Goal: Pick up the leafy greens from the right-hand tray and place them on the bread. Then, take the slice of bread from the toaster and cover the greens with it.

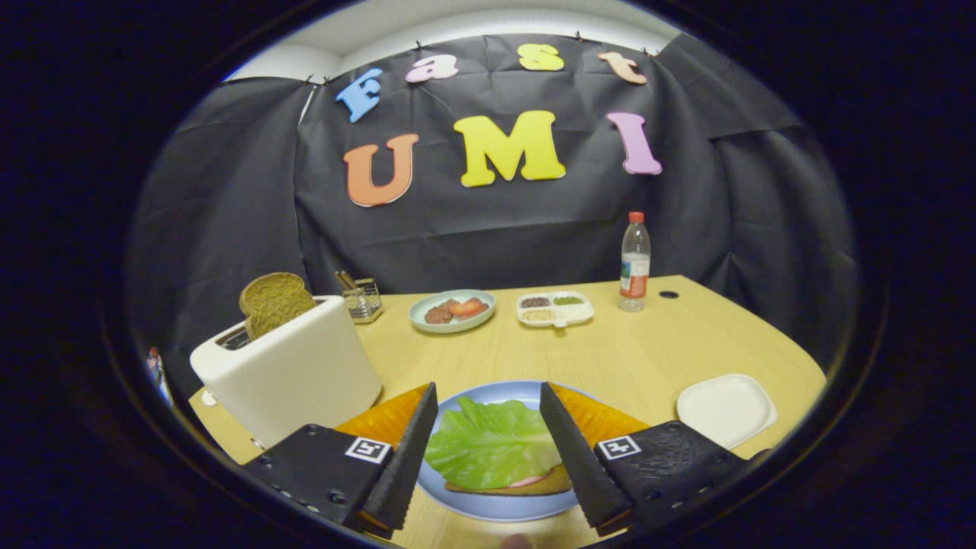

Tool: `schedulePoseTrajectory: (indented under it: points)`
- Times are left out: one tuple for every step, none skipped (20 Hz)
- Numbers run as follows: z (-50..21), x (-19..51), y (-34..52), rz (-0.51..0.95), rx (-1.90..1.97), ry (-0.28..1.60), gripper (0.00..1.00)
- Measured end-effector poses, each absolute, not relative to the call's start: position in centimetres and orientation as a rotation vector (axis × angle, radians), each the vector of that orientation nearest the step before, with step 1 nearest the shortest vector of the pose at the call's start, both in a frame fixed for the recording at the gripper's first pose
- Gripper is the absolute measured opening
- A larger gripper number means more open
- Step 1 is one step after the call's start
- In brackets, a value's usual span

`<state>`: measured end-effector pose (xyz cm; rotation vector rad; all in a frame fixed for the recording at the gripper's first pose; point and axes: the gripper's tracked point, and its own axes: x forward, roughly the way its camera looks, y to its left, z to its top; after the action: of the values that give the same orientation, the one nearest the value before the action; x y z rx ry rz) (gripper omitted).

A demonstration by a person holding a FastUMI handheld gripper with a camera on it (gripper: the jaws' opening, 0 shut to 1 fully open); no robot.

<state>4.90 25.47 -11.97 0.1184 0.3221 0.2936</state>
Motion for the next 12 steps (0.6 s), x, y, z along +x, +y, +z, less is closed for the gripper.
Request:
schedulePoseTrajectory:
  points:
    - [-10.5, 4.6, 25.5, 0.281, 0.117, 0.282, 0.86]
    - [-9.0, 4.4, 25.5, 0.265, 0.117, 0.248, 0.92]
    - [-7.7, 4.1, 25.5, 0.240, 0.115, 0.222, 0.93]
    - [-6.6, 3.8, 25.6, 0.221, 0.112, 0.203, 0.95]
    - [-5.1, 3.4, 26.5, 0.228, 0.119, 0.179, 0.95]
    - [-3.7, 3.1, 27.5, 0.237, 0.121, 0.155, 0.96]
    - [-2.5, 2.7, 28.5, 0.245, 0.118, 0.135, 0.96]
    - [-1.5, 2.4, 29.8, 0.259, 0.114, 0.120, 0.96]
    - [-0.6, 2.1, 31.2, 0.273, 0.108, 0.112, 0.96]
    - [-0.3, 1.9, 32.8, 0.287, 0.102, 0.113, 0.96]
    - [-0.1, 1.6, 34.6, 0.303, 0.100, 0.121, 0.96]
    - [0.0, 1.5, 36.5, 0.322, 0.097, 0.132, 0.96]
